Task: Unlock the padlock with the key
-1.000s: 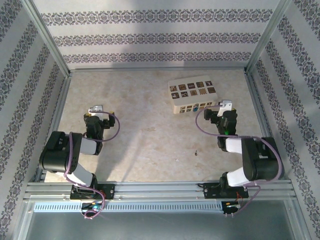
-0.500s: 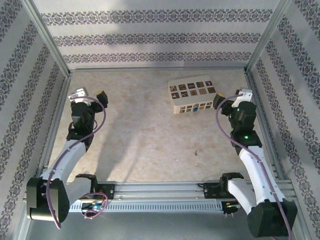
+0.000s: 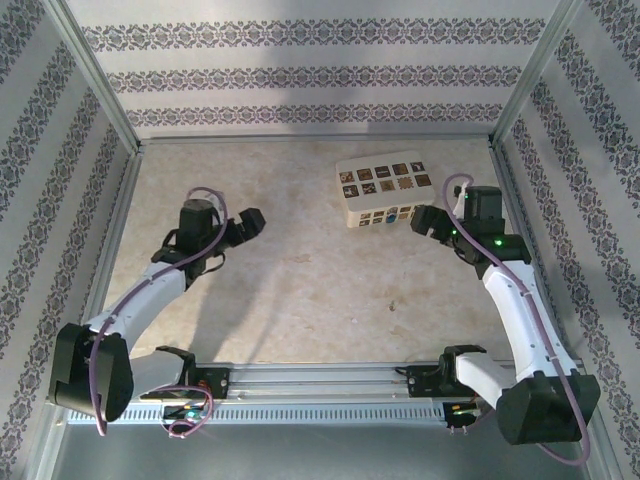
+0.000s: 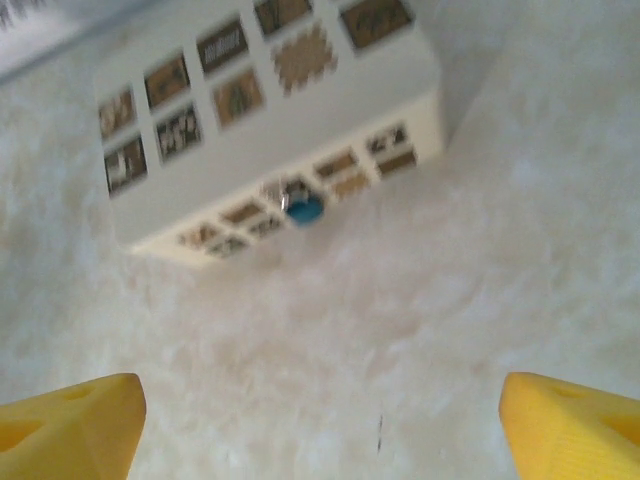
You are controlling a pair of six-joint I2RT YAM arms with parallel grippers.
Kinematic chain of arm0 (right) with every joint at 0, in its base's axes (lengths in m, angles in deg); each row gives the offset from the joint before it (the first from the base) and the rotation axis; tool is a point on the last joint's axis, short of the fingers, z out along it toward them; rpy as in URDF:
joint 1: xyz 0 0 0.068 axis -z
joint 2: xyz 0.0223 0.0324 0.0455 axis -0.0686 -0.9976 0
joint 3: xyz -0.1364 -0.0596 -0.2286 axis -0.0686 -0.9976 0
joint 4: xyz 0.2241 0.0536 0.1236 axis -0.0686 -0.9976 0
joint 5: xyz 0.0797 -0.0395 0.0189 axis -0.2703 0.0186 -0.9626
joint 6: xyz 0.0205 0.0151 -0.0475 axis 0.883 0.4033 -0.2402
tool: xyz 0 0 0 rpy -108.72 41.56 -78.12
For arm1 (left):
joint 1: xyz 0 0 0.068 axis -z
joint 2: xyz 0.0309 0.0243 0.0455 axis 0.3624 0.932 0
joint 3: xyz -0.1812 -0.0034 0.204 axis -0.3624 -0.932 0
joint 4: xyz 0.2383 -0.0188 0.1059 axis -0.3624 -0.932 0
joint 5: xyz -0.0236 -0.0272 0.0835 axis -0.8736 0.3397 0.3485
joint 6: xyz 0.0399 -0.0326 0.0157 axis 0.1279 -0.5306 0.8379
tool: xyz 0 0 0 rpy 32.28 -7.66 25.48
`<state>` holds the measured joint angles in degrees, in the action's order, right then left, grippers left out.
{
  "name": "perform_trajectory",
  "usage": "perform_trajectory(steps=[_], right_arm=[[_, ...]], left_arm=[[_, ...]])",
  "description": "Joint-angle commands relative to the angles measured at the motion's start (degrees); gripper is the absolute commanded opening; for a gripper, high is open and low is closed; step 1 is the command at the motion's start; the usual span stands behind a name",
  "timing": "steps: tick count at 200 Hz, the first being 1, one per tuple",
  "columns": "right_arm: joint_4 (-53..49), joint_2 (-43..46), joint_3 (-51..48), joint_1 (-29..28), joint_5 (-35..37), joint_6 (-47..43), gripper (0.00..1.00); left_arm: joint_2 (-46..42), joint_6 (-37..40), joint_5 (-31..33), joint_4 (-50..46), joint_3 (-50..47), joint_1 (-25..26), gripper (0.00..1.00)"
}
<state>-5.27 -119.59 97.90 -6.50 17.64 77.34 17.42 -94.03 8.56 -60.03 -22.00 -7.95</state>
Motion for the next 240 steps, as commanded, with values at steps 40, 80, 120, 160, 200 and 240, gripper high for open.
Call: perform_trajectory(steps=[40, 80, 120, 160, 200, 240], right_arm=[[-14.26, -6.23, -5.38, -16.09, 2.52, 7.24, 0.68], [-14.73, -14.7, -6.92, -24.54, 5.62, 6.32, 0.56], [-15.27, -24.01, -5.54, -28.72, 7.37, 2.96, 0.48], [-14.85, -29.69, -4.04, -30.31, 9.91, 1.38, 0.42], [-14.6, -31.2, -3.13, -31.09, 10.75, 0.92, 0.38], [-15.22, -31.56, -3.05, -31.36, 9.79, 0.88, 0.32]], left_arm=[[5.18, -7.81, -1.07, 8.64, -3.4, 3.92, 0.99], [7.88, -7.18, -0.77, 9.86, -1.51, 4.1, 0.99], [8.48, -6.82, 0.07, 8.96, -1.38, 4.03, 0.99], [8.7, -6.86, 0.92, 7.99, -1.32, 4.04, 0.99], [9.18, -6.73, 0.93, 7.13, -0.79, 4.08, 0.99], [9.08, -6.36, 1.32, 6.37, -0.35, 4.02, 0.99]])
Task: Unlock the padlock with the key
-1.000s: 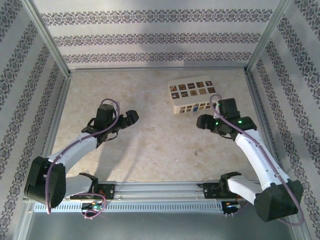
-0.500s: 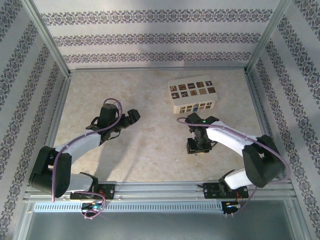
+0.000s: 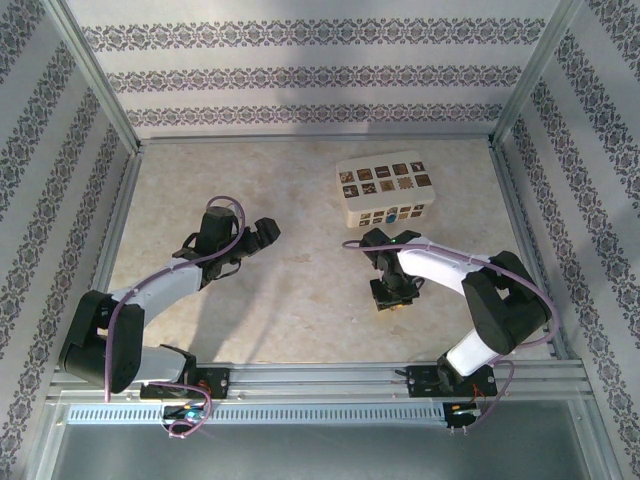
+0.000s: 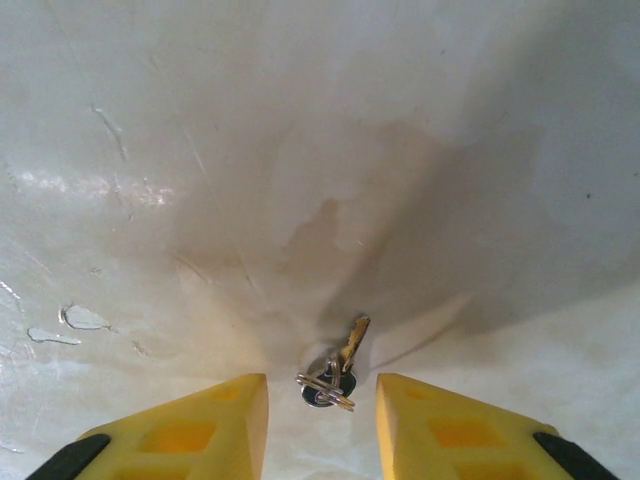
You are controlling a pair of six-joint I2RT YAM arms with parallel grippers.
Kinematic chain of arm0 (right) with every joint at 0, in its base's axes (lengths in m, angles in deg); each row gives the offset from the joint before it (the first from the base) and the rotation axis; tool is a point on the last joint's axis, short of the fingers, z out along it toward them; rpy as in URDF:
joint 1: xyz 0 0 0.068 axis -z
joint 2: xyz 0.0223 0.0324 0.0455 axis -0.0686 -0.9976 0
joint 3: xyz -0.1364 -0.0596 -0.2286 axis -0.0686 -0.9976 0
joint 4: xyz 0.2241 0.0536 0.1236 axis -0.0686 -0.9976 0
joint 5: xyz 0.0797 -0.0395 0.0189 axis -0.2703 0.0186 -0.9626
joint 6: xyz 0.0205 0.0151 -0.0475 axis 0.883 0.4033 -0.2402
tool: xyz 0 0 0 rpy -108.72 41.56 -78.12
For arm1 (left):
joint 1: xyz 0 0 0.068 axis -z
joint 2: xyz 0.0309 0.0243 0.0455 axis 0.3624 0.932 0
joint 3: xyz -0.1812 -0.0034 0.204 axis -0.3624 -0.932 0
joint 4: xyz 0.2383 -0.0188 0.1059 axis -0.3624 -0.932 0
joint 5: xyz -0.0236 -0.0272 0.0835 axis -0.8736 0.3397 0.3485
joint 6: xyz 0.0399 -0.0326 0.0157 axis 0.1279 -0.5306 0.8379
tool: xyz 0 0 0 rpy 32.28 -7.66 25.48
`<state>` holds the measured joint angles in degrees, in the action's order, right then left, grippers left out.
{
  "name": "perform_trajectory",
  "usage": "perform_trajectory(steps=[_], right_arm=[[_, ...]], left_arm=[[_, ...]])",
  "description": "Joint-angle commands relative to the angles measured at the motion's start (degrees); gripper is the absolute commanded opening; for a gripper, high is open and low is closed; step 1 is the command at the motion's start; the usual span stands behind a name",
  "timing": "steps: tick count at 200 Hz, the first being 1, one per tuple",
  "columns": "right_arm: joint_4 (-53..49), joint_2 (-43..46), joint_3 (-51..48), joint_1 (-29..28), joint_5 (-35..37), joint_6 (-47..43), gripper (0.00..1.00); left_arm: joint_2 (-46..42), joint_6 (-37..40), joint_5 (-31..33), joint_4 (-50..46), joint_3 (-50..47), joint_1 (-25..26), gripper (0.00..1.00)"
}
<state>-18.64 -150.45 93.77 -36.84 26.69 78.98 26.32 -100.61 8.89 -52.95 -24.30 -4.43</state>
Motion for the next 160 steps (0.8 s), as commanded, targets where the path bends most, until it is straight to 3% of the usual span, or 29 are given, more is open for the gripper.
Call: perform_trajectory(steps=[1, 160], right_arm=[[-1.87, -0.74, 1.08, -1.02, 0.72, -0.76, 0.32], [-1.65, -4.11, 1.7, -2.32, 0.01, -0.66, 0.19]], left_arm=[[0.18, 0.21, 1.01, -0.7, 1.99, 0.54, 0.99], [0.18, 1.28, 1.97, -2.44, 2.74, 0.41, 0.99]])
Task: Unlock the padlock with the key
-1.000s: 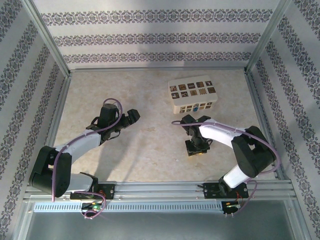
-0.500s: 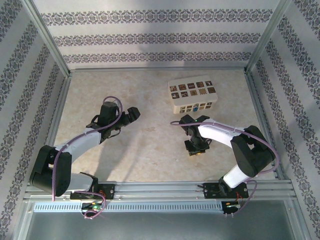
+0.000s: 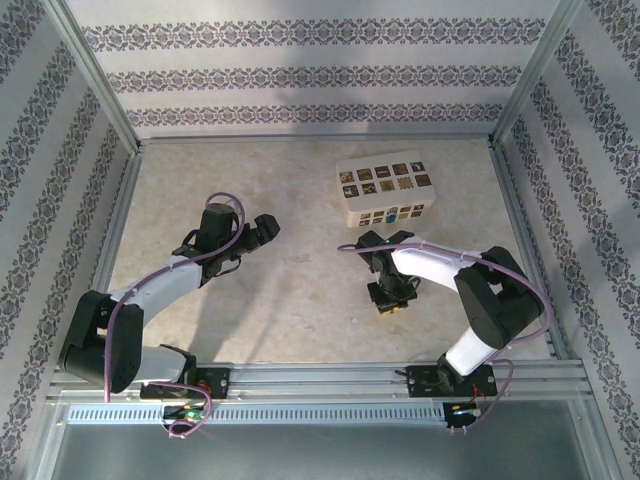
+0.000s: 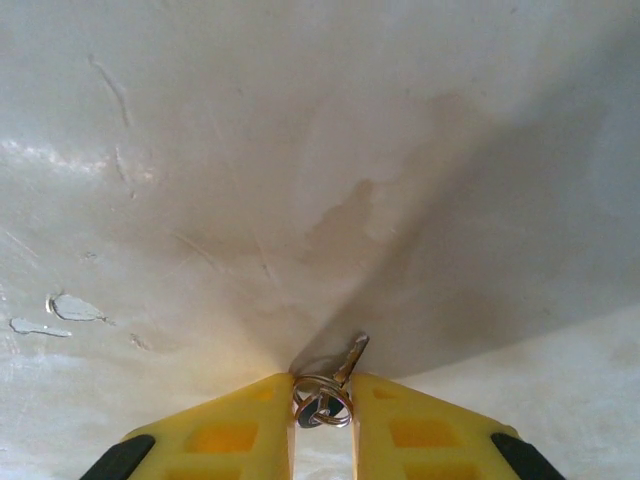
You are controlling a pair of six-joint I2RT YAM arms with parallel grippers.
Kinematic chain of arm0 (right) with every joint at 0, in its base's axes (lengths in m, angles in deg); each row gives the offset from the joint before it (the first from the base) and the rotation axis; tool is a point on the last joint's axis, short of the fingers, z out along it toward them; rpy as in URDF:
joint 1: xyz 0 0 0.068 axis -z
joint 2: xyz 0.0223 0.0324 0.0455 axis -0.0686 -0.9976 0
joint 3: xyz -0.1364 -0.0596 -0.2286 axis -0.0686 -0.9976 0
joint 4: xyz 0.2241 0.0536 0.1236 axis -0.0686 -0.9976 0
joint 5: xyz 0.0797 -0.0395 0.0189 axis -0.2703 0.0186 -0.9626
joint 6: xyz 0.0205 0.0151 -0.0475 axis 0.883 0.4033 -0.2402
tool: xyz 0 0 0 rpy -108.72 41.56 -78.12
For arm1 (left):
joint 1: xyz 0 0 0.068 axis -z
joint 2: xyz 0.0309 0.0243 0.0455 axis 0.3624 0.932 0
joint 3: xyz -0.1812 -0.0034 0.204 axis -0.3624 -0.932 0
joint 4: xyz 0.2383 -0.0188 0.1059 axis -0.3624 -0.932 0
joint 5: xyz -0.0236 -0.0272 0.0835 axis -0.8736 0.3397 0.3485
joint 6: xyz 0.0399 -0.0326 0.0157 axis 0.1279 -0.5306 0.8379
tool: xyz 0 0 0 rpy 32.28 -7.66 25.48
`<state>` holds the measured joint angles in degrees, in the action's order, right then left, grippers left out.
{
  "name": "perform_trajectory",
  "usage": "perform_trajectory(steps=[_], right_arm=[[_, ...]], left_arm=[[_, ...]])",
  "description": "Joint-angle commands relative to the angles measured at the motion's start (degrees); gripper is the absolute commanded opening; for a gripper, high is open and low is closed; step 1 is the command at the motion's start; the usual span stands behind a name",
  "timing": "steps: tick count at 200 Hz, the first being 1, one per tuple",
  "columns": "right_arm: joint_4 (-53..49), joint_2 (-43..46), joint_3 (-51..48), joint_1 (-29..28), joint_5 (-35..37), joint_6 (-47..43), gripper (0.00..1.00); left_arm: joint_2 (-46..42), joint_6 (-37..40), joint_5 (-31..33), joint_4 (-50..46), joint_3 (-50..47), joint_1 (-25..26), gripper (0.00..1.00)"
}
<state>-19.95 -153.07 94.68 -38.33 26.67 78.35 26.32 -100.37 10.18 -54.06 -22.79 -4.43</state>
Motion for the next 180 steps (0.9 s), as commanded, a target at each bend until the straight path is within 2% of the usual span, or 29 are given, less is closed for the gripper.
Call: perform_trajectory(steps=[1, 92, 118, 150, 180], right_arm=[[-0.38, -1.53, 0.78, -0.85, 0.03, 0.01, 0.18], [-1.98, 1.86, 1.99, -1.12, 0.99, 0.04, 0.01], [-2.11, 4.78, 2.76, -1.07, 1.99, -0.42, 0.0], [0.41, 10.73, 3.98, -1.12, 3.49, -3.09, 0.0], [7.24, 17.74, 5.08, -1.93, 3.39, -9.38, 0.0]], left_arm=[[0.18, 1.07, 0.7, -1.37, 1.23, 0.45, 0.99], [-2.01, 3.37, 2.55, -4.42, 2.11, -0.6, 0.99], [-3.03, 3.34, 2.32, -4.98, 2.34, -1.47, 0.99], [-4.93, 0.78, -1.24, -4.79, 2.87, -2.71, 0.99], [-6.19, -1.18, -7.53, -4.6, 4.92, -2.76, 0.98]])
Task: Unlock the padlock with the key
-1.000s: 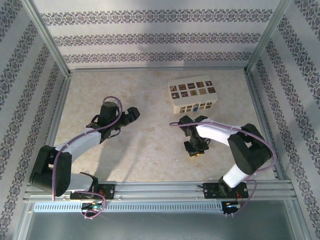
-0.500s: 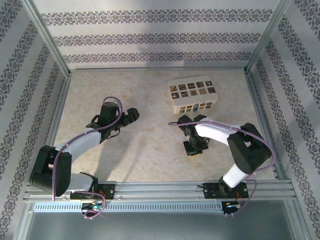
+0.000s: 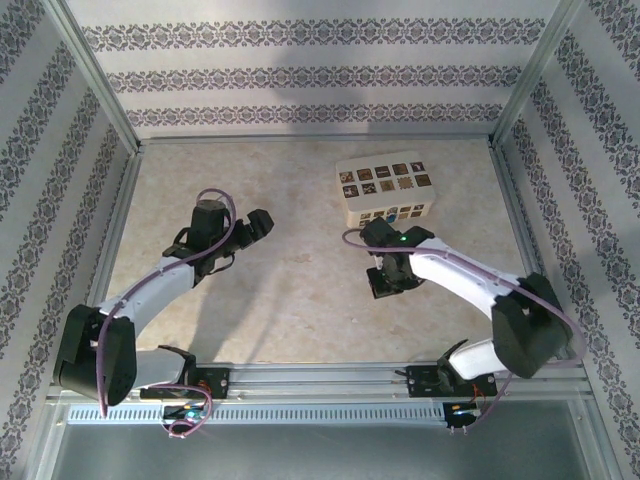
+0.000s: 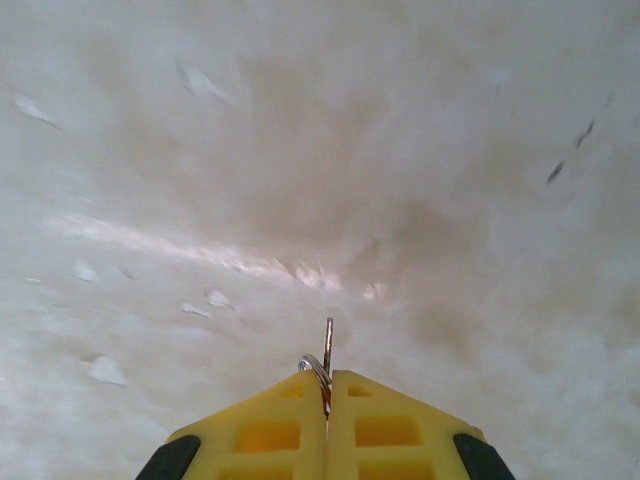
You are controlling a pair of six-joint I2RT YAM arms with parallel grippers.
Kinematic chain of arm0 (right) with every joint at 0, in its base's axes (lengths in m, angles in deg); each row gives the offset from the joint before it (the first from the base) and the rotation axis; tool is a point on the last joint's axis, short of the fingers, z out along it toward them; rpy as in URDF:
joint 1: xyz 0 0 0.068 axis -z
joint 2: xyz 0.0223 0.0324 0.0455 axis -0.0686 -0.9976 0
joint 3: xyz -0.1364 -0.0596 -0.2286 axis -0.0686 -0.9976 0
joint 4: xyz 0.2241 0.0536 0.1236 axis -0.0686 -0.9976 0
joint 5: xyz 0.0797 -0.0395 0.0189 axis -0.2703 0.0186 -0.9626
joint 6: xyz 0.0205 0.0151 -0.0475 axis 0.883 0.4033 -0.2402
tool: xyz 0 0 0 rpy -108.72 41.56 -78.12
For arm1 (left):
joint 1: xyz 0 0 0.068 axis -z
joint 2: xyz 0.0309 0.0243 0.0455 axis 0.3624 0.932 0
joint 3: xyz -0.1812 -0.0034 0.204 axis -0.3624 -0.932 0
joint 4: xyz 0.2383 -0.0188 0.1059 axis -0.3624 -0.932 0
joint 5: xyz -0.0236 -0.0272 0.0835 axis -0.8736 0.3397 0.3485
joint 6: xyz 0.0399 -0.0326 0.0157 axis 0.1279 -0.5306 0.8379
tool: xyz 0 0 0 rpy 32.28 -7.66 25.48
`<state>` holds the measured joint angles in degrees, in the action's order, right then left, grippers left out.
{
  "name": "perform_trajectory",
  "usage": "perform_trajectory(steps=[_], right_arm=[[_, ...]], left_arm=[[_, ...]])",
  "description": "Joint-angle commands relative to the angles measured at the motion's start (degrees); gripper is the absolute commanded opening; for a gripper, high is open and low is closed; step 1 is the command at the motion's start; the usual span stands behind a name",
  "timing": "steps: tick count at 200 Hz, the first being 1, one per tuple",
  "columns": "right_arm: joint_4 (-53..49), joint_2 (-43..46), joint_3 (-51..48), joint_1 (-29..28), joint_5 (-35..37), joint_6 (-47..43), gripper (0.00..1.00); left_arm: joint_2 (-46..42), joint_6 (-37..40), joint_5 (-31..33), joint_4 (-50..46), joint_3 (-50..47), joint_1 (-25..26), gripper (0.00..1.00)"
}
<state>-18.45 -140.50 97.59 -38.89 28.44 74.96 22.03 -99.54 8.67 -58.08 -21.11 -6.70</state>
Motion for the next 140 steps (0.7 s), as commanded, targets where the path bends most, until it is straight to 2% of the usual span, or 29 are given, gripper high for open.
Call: perform_trajectory(steps=[1, 31, 51, 100, 122, 140], right_arm=[[6.04, 5.4, 2.13, -1.44, 1.56, -6.11, 0.0], [18.73, 13.12, 0.85, -4.79, 1.13, -18.46, 0.0], [27.81, 17.15, -1.29, -8.02, 4.53, -28.85, 0.0], [46.78, 19.99, -8.22, -14.84, 14.25, -56.96, 0.0], [51.34, 19.12, -8.95, -15.22, 15.28, -63.15, 0.0], [51.91, 18.14, -7.83, -15.31, 15.49, -64.8, 0.0]], left_arm=[[-1.93, -2.01, -6.34, -0.57, 3.37, -0.48, 0.98], [-1.96, -2.11, -15.07, -1.21, 7.48, -0.33, 0.85], [-2.19, -1.95, -17.98, -3.19, 10.06, 0.37, 0.76], [-4.02, -0.87, -18.02, -7.38, 13.99, 2.88, 0.57], [-4.5, -0.89, -17.55, -6.93, 14.7, 4.87, 0.49], [-4.25, -1.03, -17.55, -6.67, 15.47, 6.56, 0.46]])
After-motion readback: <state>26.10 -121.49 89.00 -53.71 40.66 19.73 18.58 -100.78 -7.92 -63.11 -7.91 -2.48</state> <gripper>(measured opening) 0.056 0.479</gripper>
